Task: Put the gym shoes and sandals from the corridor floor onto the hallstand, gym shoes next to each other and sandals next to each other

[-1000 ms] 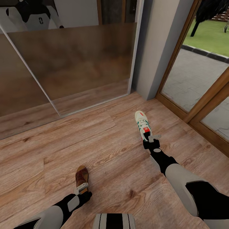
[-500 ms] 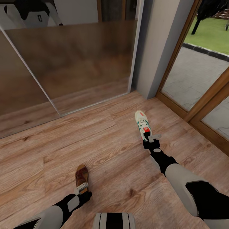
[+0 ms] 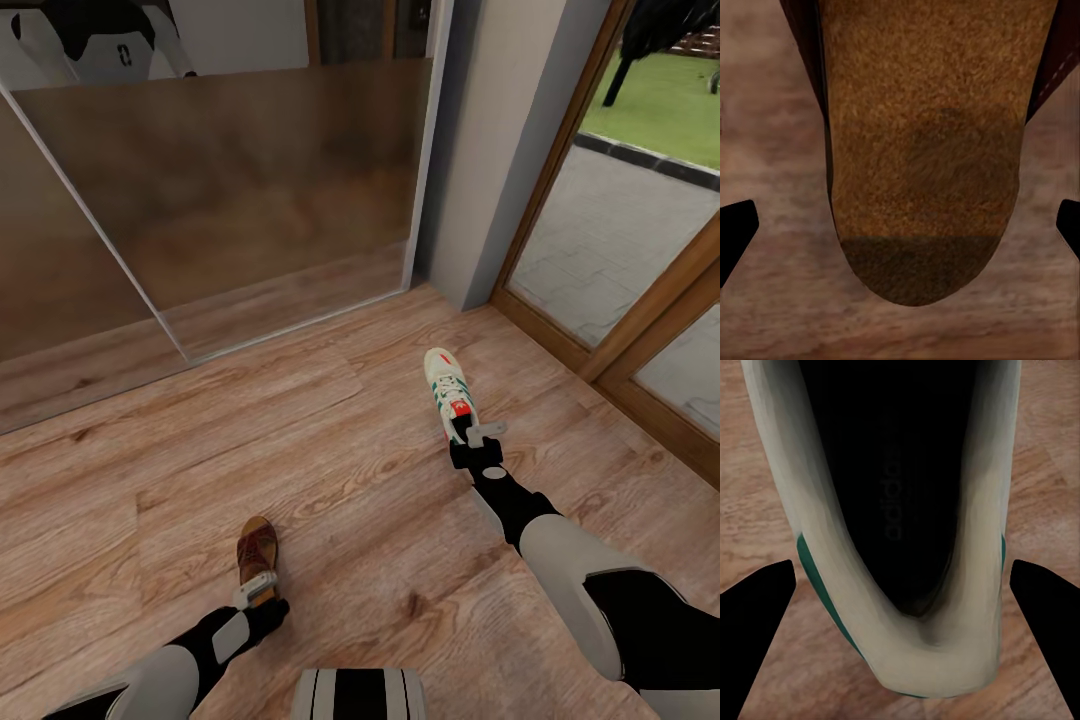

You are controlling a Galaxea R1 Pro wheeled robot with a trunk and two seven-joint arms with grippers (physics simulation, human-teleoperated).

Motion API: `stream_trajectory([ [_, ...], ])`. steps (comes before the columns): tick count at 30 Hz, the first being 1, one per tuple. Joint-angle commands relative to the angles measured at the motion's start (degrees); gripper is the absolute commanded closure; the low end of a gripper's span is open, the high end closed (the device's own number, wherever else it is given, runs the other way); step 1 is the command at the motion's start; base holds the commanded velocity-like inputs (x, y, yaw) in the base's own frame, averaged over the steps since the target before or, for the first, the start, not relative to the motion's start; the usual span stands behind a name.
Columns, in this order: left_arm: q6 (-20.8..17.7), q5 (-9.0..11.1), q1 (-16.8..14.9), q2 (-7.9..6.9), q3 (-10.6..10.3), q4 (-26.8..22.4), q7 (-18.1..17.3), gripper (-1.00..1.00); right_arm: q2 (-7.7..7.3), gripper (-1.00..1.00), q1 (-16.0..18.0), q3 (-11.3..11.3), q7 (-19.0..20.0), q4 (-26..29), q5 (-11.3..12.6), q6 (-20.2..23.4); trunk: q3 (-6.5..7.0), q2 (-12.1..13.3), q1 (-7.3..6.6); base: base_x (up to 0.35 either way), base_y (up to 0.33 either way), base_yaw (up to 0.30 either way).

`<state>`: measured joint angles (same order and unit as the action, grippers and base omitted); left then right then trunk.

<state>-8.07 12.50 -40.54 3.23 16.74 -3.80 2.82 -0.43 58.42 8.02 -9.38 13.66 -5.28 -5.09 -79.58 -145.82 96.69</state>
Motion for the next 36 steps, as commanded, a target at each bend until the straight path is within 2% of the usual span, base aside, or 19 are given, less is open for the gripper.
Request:
stream_trajectory([
  [1, -0.4, 0.6, 0.0, 0.03, 0.0, -0.4, 0.3, -1.0, -0.01, 1.0, 0.0, 0.2, -0.4, -0.1, -0.5, 0.0, -0.03, 0.0, -0.01, 0.0, 0.0, 0.0],
  [36, -0.4, 0.6, 0.0, 0.03, 0.2, -1.1, 0.3, -1.0, -0.1, 1.0, 0.0, 0.2, -0.4, -0.2, -0.6, 0.0, -0.03, 0.0, -0.01, 0.0, 0.0, 0.0],
])
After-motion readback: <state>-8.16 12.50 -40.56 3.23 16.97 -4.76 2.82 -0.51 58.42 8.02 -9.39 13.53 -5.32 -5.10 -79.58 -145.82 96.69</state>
